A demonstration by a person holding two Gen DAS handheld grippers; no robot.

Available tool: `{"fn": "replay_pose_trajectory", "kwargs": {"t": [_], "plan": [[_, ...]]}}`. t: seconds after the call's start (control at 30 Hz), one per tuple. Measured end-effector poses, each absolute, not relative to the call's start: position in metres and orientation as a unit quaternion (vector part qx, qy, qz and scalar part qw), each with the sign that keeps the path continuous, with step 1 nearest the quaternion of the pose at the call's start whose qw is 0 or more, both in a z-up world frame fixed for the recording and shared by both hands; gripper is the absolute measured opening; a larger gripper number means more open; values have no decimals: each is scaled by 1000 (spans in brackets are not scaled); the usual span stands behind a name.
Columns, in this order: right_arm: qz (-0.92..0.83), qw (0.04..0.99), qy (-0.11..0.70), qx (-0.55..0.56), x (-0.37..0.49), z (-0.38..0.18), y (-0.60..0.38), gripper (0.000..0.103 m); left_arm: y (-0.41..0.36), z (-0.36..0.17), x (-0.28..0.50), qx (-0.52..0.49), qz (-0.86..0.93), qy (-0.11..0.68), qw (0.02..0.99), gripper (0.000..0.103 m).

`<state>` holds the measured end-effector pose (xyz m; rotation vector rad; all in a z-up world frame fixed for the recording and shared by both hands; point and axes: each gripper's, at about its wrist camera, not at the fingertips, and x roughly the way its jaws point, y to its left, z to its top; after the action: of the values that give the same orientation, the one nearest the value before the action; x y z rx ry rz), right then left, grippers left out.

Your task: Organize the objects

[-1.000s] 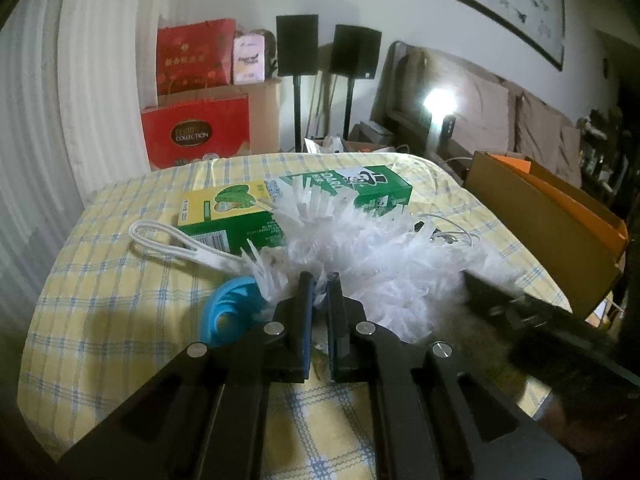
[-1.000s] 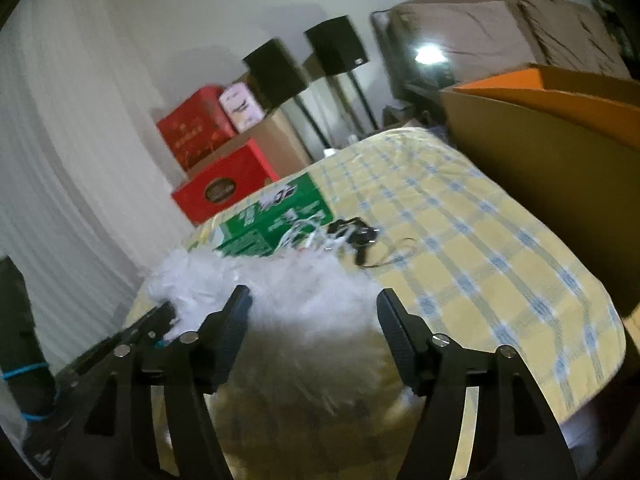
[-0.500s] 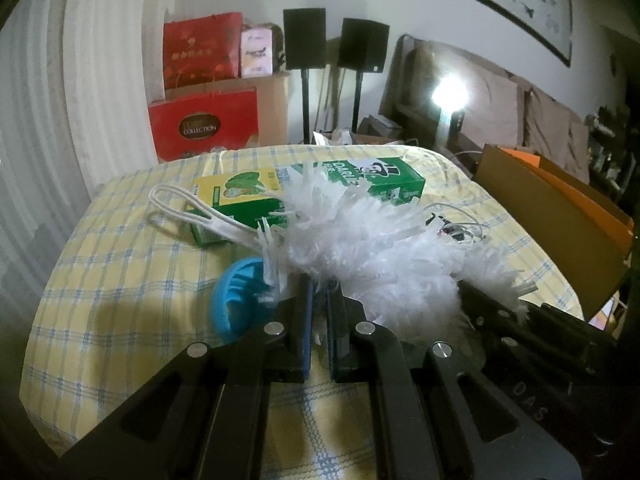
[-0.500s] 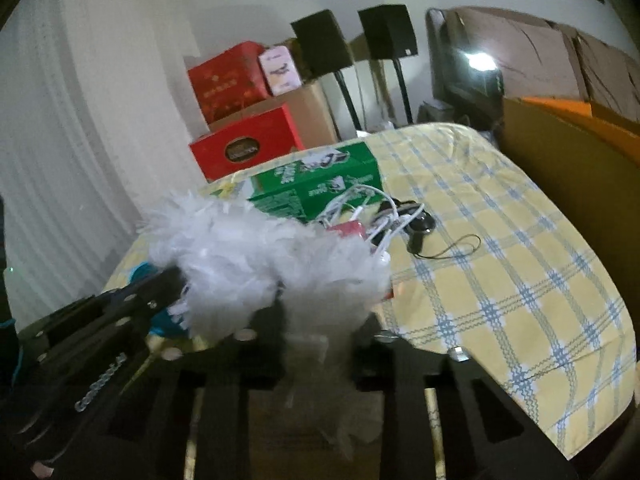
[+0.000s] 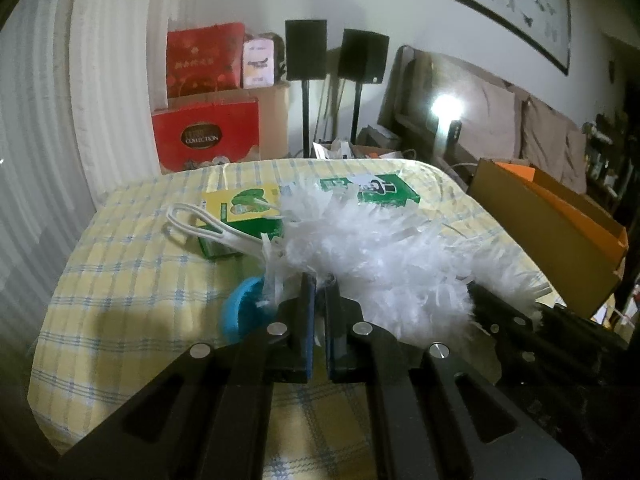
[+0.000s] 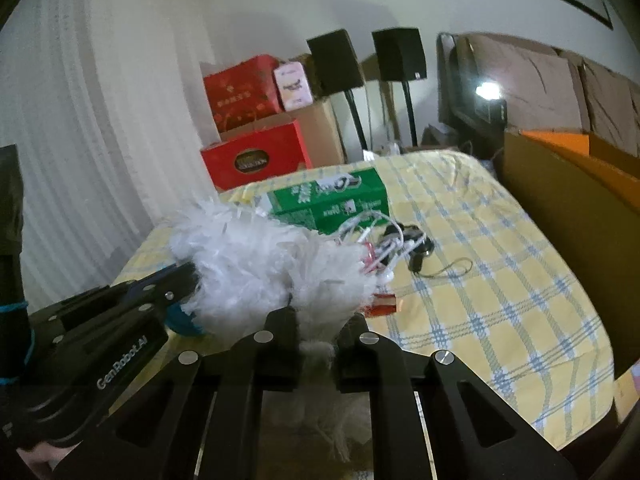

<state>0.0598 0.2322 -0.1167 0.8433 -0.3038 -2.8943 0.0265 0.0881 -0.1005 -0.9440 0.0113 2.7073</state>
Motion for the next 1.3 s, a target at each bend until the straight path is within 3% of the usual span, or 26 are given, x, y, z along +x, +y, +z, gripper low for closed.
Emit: {"fn": "replay_pose_trajectory", "kwargs": {"t": [1.3], "plan": [[-983, 71, -55, 162, 119, -29, 220, 10, 77, -10, 81, -193, 971, 8, 141, 2]]}}
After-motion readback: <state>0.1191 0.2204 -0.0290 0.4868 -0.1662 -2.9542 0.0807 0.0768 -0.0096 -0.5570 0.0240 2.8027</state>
